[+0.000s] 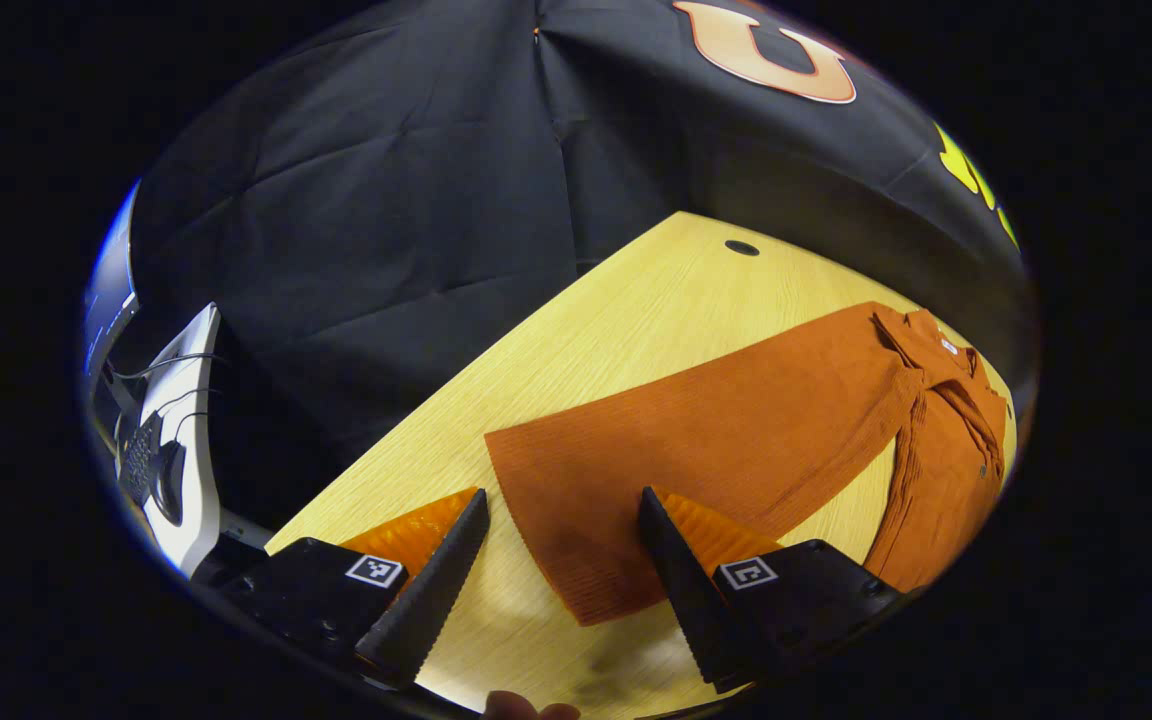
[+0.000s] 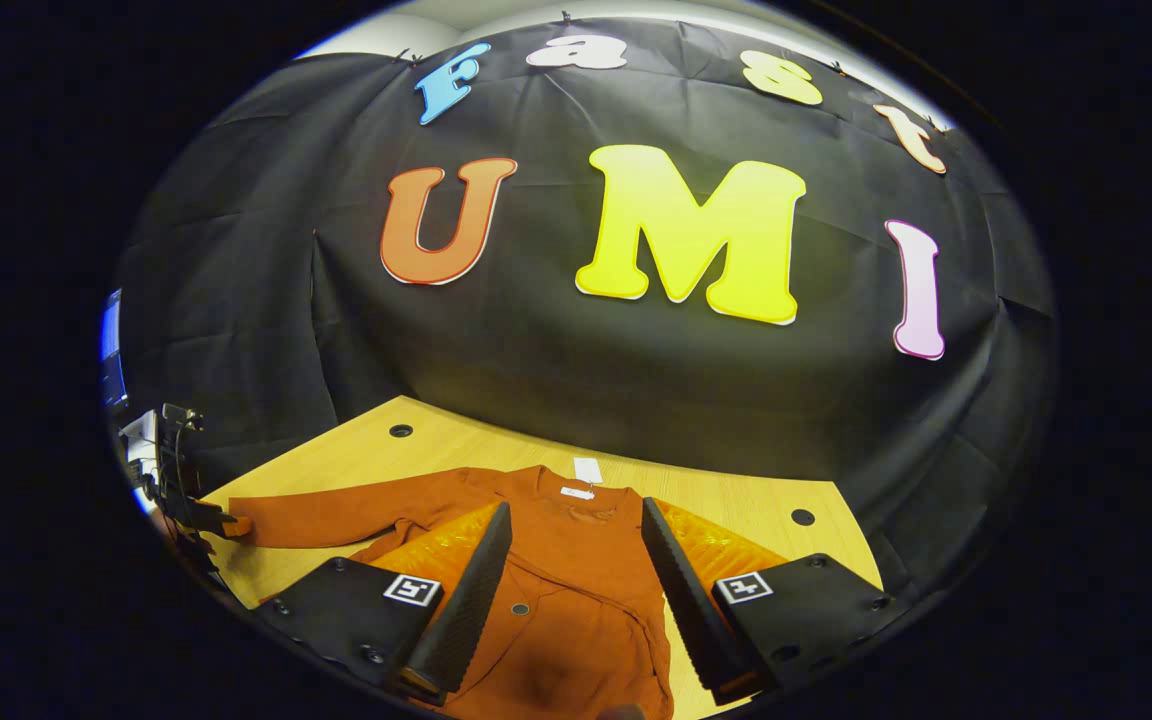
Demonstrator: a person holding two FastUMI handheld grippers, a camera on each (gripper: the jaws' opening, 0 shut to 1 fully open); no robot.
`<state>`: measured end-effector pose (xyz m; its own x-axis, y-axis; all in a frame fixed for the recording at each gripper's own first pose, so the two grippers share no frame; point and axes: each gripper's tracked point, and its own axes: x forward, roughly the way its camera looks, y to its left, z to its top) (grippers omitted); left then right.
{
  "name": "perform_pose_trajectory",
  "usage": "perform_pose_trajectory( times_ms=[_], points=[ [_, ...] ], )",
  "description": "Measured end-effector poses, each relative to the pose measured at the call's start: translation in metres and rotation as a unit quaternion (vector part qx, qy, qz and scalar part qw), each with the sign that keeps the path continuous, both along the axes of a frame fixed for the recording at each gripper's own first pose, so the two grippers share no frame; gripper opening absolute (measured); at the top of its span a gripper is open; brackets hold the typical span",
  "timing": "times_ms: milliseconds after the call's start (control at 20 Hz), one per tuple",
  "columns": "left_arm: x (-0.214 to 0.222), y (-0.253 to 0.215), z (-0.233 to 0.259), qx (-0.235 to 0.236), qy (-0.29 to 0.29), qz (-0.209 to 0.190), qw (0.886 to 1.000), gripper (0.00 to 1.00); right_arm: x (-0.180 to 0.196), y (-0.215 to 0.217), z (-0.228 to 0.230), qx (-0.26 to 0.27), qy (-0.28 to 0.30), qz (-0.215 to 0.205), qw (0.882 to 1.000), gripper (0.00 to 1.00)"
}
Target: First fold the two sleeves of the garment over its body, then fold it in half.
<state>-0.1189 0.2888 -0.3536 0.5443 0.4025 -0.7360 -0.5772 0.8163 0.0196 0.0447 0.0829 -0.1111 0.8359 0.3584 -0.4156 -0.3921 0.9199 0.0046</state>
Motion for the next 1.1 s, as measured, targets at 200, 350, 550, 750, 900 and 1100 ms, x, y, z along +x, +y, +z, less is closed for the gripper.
perform_pose_trajectory(
  times_ms=[200, 350, 550, 750, 900, 1100],
  points=[
    [-0.001, 0.000, -0.003, 0.011, -0.021, 0.026, 0.999, 0.99, -0.007, 0.004, -0.010, 0.008, 0.022, -0.002, 1.000, 0.84],
    [0.000, -0.008, 0.000, 0.026, -0.030, 0.029, 0.999, 0.82, -0.017, -0.005, -0.010, 0.002, 0.024, -0.001, 1.000, 0.84],
    [0.015, -0.018, -0.002, 0.048, -0.039, -0.009, 0.998, 0.36, -0.019, -0.033, -0.016, 0.006, 0.040, -0.032, 0.999, 0.84],
    [0.021, -0.024, -0.002, 0.055, -0.020, -0.029, 0.998, 0.05, -0.020, -0.055, -0.025, 0.013, 0.056, -0.066, 0.996, 0.84],
    [0.047, -0.053, 0.007, -0.002, -0.035, -0.086, 0.996, 0.03, -0.022, -0.053, -0.026, 0.017, 0.055, -0.062, 0.996, 0.84],
    [0.076, -0.058, 0.037, -0.002, -0.046, -0.139, 0.989, 0.03, -0.024, -0.052, -0.021, 0.025, 0.042, -0.049, 0.998, 0.84]
  ],
)
